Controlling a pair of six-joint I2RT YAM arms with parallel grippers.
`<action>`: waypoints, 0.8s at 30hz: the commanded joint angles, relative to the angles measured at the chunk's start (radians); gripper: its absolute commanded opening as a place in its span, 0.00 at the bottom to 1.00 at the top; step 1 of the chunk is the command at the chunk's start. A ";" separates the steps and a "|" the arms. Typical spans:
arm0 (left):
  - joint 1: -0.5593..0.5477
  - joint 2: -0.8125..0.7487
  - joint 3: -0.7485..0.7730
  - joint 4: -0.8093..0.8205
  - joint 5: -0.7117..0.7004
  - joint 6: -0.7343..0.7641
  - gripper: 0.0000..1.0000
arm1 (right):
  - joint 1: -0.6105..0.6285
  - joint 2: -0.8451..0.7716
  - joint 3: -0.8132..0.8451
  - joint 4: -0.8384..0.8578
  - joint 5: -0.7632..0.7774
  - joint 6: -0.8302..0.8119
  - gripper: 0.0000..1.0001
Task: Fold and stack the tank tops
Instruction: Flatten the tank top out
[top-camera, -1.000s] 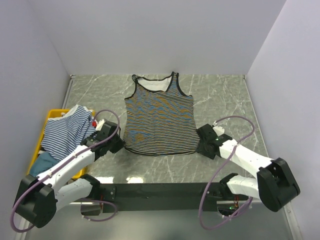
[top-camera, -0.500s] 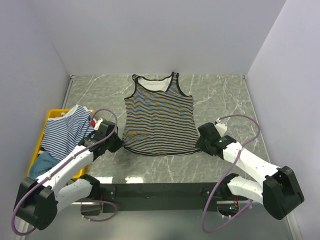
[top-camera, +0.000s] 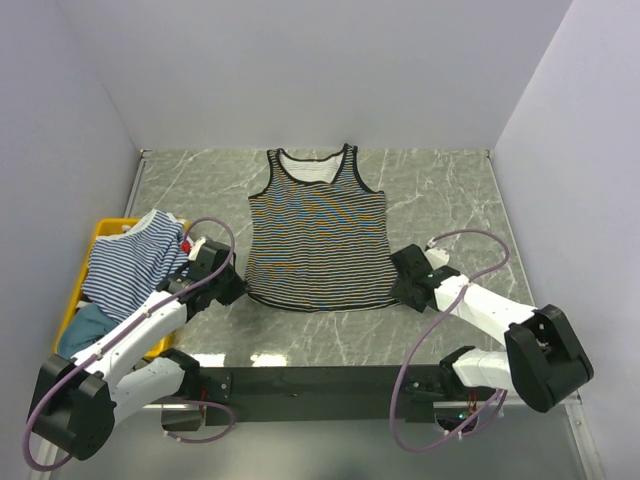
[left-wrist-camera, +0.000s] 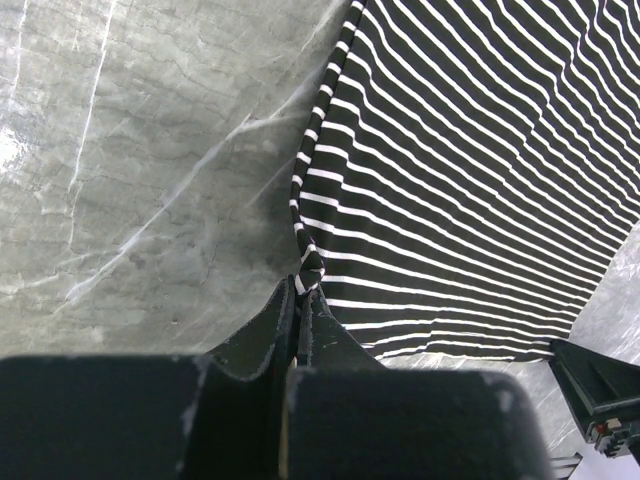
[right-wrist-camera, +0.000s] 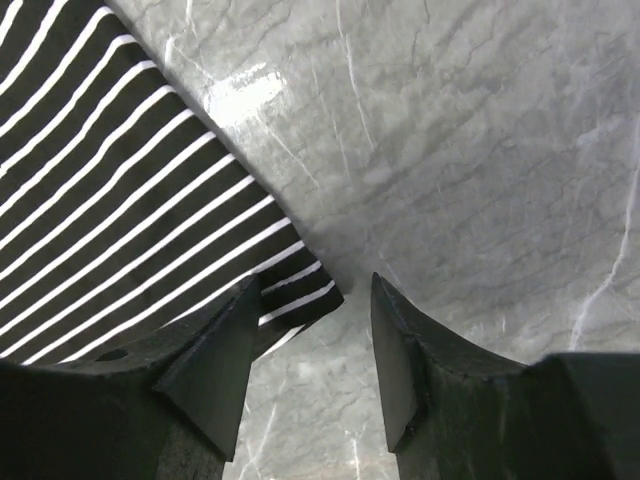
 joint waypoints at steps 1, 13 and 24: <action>0.005 -0.015 0.010 0.012 0.006 0.019 0.00 | -0.011 0.038 0.023 0.033 0.025 -0.009 0.54; 0.005 -0.067 0.045 0.001 0.014 0.062 0.01 | -0.011 -0.126 0.088 -0.078 0.073 -0.078 0.00; 0.005 -0.103 0.075 0.005 0.101 0.080 0.01 | -0.009 -0.380 0.118 -0.266 0.026 -0.097 0.00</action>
